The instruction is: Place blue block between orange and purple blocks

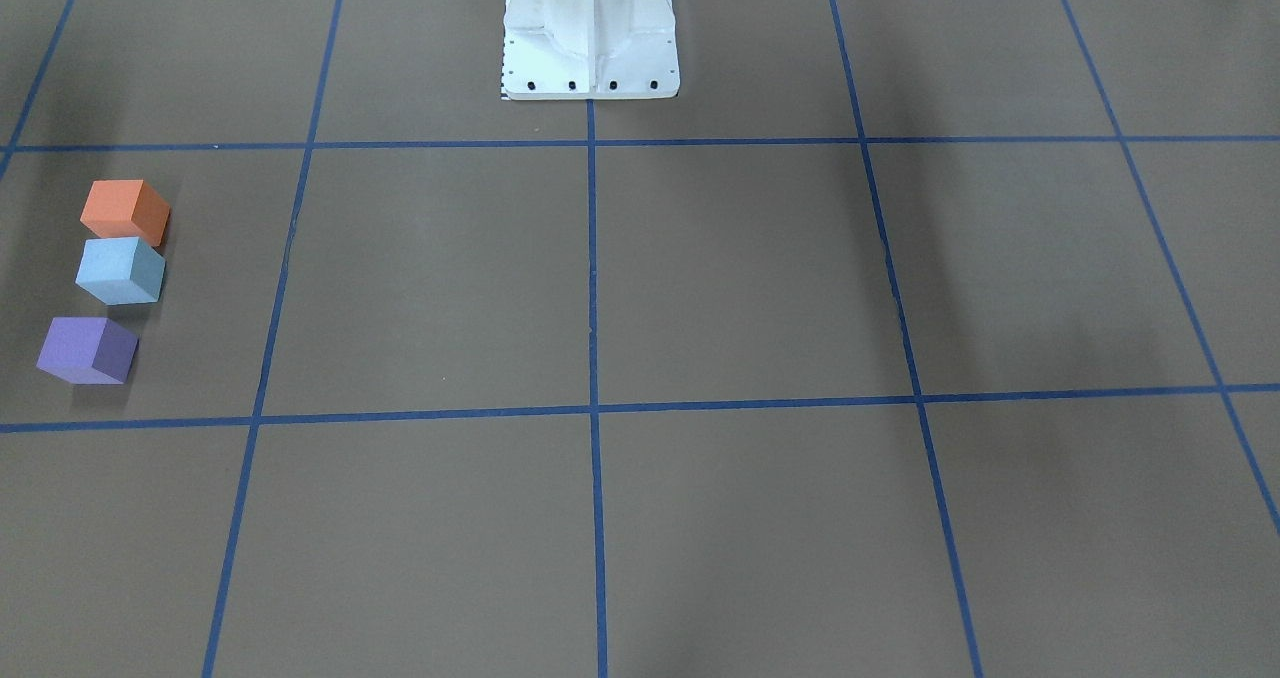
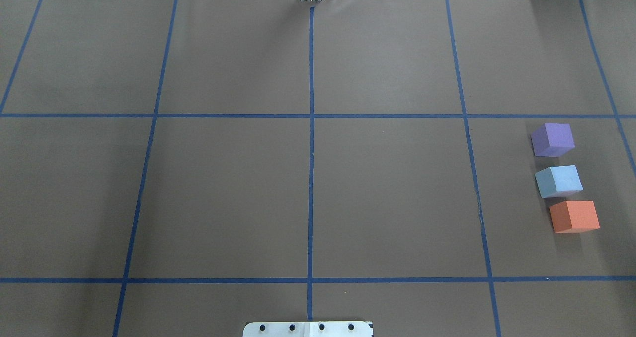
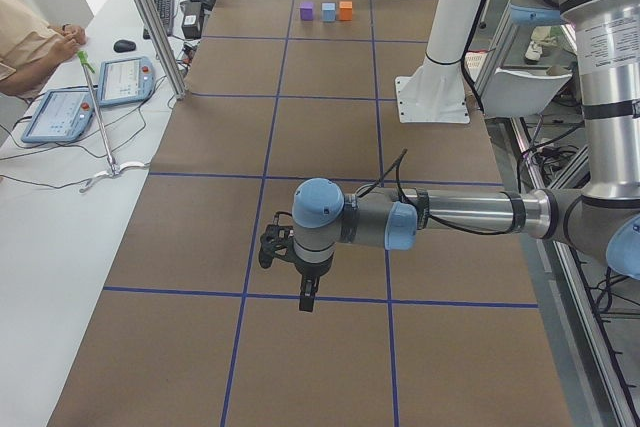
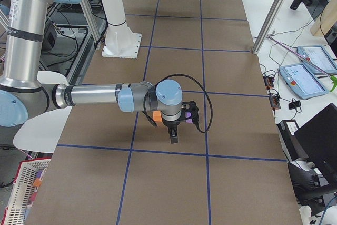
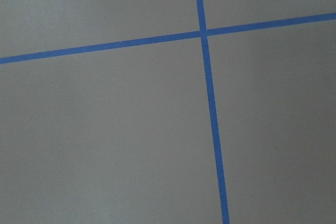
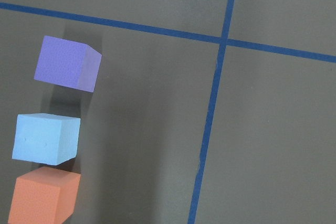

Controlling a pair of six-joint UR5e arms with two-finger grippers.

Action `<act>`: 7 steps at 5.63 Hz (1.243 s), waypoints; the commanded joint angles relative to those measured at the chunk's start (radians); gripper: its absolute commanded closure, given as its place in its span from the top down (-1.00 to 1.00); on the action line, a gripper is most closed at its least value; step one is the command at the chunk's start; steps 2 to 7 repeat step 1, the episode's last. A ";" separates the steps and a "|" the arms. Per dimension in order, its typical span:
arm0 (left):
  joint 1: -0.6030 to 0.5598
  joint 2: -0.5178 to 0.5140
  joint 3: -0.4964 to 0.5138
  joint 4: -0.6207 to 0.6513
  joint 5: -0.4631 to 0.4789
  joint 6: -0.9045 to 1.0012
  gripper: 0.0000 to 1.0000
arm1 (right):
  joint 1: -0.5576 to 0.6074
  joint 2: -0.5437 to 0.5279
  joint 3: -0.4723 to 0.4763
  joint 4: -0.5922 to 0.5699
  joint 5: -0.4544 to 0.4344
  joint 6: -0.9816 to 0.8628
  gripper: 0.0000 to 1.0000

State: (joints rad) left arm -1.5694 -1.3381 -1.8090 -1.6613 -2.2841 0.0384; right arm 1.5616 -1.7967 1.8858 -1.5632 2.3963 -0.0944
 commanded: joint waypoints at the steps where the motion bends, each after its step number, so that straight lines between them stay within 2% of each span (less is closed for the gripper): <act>1: 0.002 0.007 0.004 0.002 0.000 0.000 1.00 | -0.002 0.003 0.001 0.000 0.000 0.001 1.00; 7: 0.002 0.007 0.004 0.002 0.000 0.000 1.00 | -0.002 0.003 0.001 0.000 0.000 0.001 1.00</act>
